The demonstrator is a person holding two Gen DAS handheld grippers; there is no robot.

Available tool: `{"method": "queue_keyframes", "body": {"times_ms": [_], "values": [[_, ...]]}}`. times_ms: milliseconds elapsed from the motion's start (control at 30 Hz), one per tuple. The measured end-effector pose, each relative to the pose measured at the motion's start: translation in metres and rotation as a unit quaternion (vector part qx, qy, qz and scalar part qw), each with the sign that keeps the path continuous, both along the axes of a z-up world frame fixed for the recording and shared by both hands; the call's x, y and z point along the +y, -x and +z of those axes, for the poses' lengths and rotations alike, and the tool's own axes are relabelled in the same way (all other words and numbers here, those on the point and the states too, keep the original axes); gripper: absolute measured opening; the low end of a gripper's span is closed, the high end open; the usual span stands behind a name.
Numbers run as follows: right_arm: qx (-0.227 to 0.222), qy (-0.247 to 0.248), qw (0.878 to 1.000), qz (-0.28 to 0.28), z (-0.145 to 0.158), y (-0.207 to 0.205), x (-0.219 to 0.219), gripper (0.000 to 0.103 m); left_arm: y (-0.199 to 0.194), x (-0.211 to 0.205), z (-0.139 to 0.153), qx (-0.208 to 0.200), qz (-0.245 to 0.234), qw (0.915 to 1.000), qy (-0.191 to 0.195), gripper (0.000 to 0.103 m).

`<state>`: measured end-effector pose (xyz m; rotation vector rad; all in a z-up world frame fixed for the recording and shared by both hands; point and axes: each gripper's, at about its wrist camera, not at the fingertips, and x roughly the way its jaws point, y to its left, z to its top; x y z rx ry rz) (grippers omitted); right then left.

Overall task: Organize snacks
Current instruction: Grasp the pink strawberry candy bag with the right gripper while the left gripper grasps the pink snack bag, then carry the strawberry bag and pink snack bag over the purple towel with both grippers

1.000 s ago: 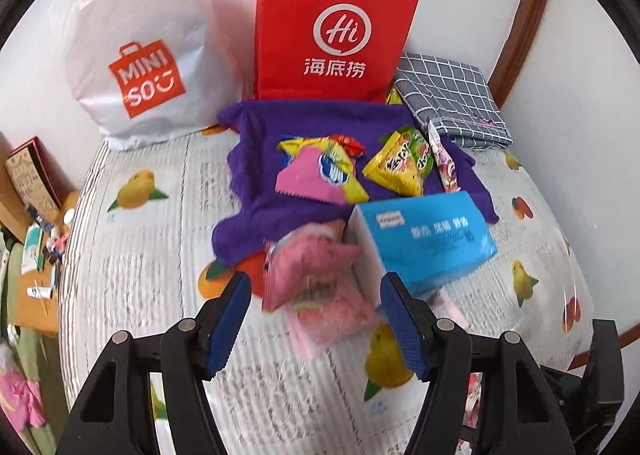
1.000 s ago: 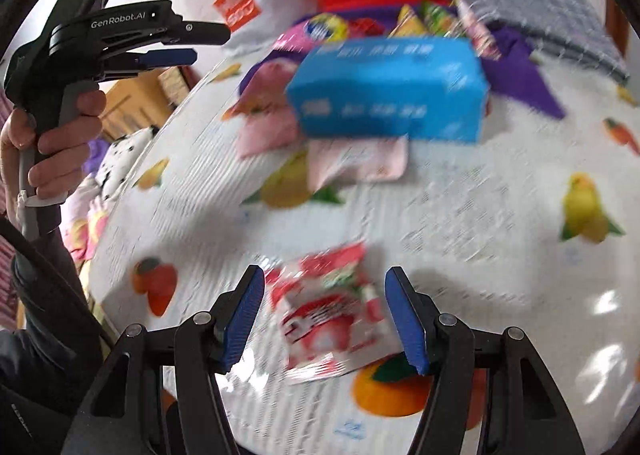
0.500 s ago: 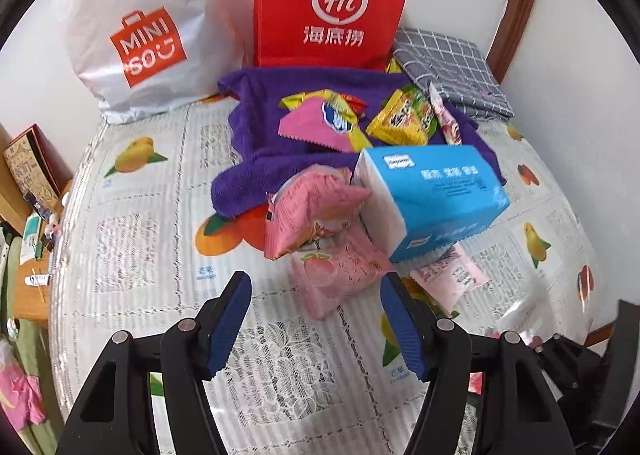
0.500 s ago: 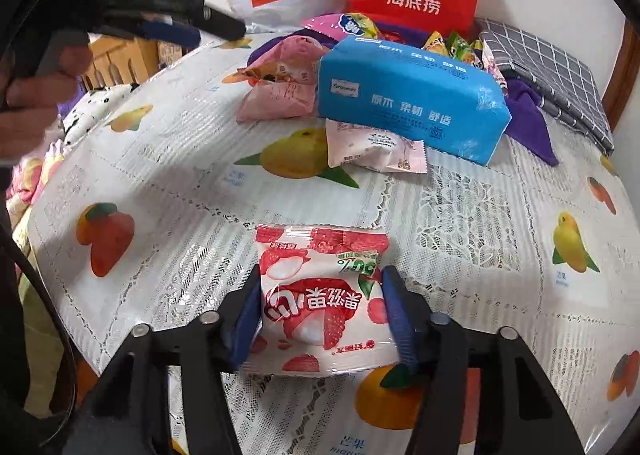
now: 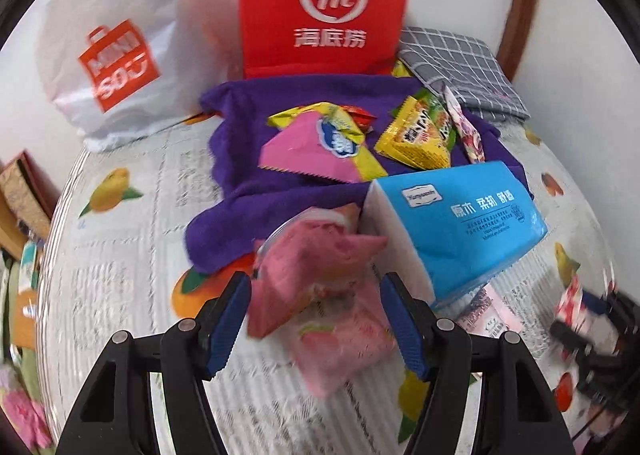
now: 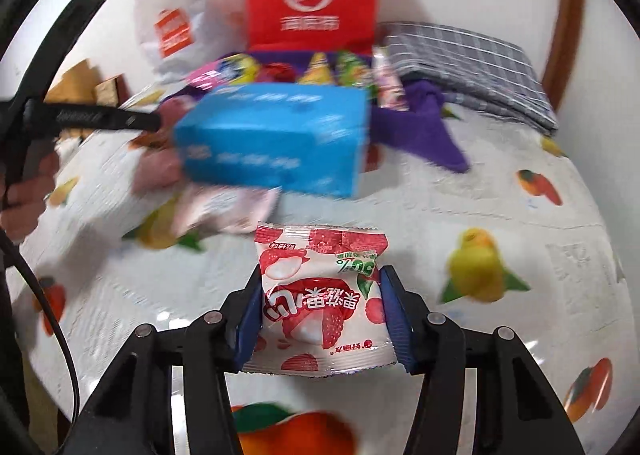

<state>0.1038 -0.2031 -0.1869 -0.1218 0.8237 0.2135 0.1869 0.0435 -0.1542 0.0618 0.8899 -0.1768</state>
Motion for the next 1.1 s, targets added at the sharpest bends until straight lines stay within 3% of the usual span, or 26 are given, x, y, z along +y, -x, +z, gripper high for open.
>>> {"method": "queue_keyframes", "body": {"times_ms": [200,433,533,800,1100], "values": [[0.006,-0.002,1.000,-0.013,-0.010,-0.018,-0.016,0.054,-0.017,-0.014,-0.019,-0.001,-0.001,0.9990,-0.045,0.065],[0.009,-0.016,1.000,-0.014,-0.021,-0.027,-0.022,0.055,-0.022,-0.010,-0.026,-0.019,0.004,0.9994,-0.029,0.065],[0.008,-0.015,1.000,-0.016,-0.021,-0.028,-0.020,0.055,-0.019,-0.008,-0.026,-0.029,0.002,0.9992,-0.028,0.058],[0.003,-0.003,1.000,-0.024,-0.020,-0.028,-0.019,0.055,-0.010,-0.001,-0.011,-0.030,0.014,0.9990,-0.031,0.054],[-0.024,0.001,1.000,-0.018,0.003,-0.013,-0.014,0.055,0.027,-0.001,0.018,-0.031,0.007,0.9995,-0.001,0.054]]}}
